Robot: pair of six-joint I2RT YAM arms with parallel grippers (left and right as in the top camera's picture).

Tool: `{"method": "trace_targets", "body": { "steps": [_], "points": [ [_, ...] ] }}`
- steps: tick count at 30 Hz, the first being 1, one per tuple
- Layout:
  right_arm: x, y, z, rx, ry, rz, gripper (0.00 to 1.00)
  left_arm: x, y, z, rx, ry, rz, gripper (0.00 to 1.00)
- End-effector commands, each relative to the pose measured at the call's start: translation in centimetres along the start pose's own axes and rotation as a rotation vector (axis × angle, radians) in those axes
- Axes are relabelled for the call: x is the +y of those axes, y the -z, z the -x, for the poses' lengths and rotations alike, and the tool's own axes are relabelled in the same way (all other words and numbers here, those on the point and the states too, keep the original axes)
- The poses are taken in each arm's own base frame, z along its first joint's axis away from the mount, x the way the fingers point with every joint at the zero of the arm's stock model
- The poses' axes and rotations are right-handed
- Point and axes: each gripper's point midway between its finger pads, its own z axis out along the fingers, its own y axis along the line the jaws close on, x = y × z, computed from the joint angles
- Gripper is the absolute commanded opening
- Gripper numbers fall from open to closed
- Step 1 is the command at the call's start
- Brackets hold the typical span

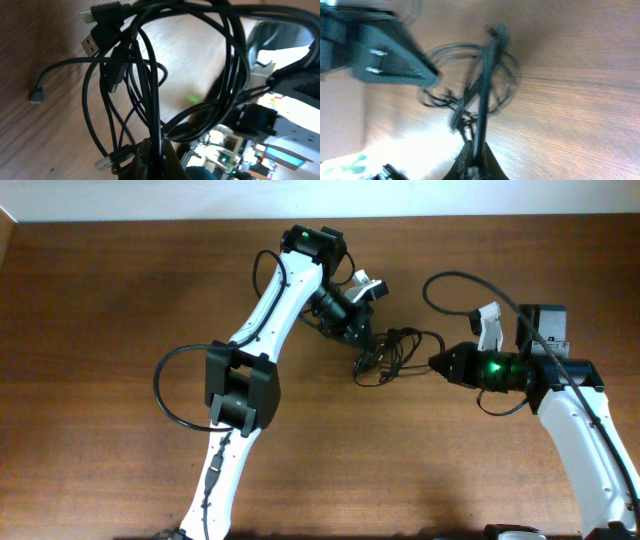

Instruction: Untangle cables

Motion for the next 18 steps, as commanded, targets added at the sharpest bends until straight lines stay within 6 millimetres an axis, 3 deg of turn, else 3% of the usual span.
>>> {"method": "trace_targets", "body": {
  "steps": [1, 3, 9, 11, 14, 15, 16, 18],
  "points": [
    [-4.1, 1.1, -0.9, 0.006, -0.024, -0.246, 0.04, 1.6, 1.8, 0.0, -0.01, -0.025, 0.177, 0.0],
    [-5.9, 1.7, -1.7, 0.028, -0.046, -0.353, 0.04, 2.8, 2.0, 0.4, -0.025, 0.021, 0.248, 0.0],
    [-8.3, 1.8, -3.1, 0.094, -0.083, -0.468, 0.04, 2.5, 1.6, 0.5, -0.022, 0.009, 0.25, 0.03],
    [-8.6, 1.5, -3.4, 0.114, -0.094, -0.472, 0.04, 2.1, 1.1, 0.5, -0.015, -0.002, 0.249, 0.12],
    [-9.0, 1.1, -3.3, 0.122, -0.097, -0.474, 0.04, 1.3, 0.2, 0.8, -0.008, -0.031, 0.252, 0.39],
    [-9.1, 1.1, -3.3, 0.123, -0.098, -0.481, 0.04, 1.0, -0.1, 0.8, -0.003, -0.038, 0.252, 0.44],
    [-9.8, 1.1, -3.2, 0.124, -0.097, -0.514, 0.04, 0.7, -0.4, 0.7, 0.005, -0.045, 0.251, 0.57],
    [-10.8, 1.0, -2.8, 0.118, -0.093, -0.555, 0.04, 0.1, -1.0, 0.4, 0.023, -0.053, 0.242, 0.68]
  ]
}}
